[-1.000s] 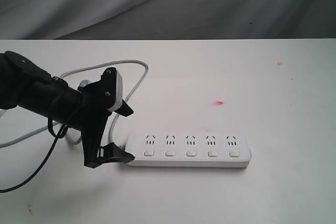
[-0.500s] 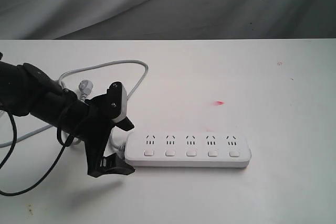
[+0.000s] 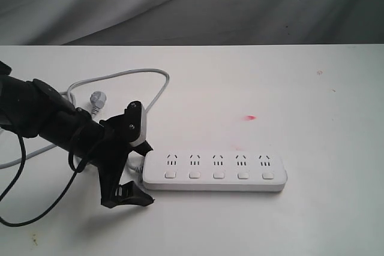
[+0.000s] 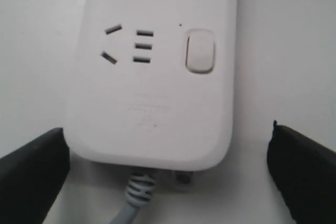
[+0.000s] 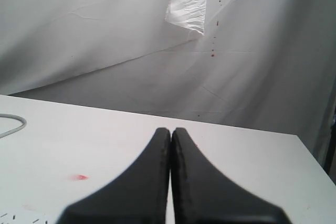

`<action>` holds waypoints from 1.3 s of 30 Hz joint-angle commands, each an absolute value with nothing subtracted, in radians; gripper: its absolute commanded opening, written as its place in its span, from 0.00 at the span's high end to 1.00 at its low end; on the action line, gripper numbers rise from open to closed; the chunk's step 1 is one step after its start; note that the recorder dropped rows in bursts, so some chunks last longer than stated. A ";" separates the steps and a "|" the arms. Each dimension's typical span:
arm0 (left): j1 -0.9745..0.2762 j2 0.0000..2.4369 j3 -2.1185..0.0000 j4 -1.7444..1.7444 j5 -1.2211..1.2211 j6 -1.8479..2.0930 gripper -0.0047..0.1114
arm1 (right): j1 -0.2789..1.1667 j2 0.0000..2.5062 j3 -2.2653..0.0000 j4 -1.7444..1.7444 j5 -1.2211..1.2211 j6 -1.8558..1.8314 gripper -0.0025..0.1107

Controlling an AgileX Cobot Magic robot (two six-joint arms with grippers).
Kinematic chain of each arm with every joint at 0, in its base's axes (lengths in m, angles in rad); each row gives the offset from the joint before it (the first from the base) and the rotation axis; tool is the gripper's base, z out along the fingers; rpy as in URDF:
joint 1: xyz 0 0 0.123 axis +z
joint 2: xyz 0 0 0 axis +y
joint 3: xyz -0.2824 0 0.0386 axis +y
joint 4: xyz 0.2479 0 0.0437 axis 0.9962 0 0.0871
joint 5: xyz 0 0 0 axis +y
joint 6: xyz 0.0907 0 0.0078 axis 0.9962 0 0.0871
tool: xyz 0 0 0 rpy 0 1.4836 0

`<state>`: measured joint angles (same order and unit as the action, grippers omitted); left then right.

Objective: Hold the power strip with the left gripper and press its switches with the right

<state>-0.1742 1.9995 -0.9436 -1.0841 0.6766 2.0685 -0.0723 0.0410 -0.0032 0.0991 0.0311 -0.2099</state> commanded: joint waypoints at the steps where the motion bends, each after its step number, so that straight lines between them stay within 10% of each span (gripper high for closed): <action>1: -0.181 2.000 -0.949 -1.125 0.678 2.094 0.14 | -0.081 0.037 0.000 0.089 0.028 -0.209 0.98; 27: -0.191 2.002 -0.949 -1.142 0.672 2.094 0.15 | -0.081 0.037 0.000 0.089 0.028 -0.209 0.98; 39: -0.191 2.002 -0.949 -1.142 0.652 2.094 0.52 | -0.081 0.037 0.000 0.089 0.028 -0.209 0.98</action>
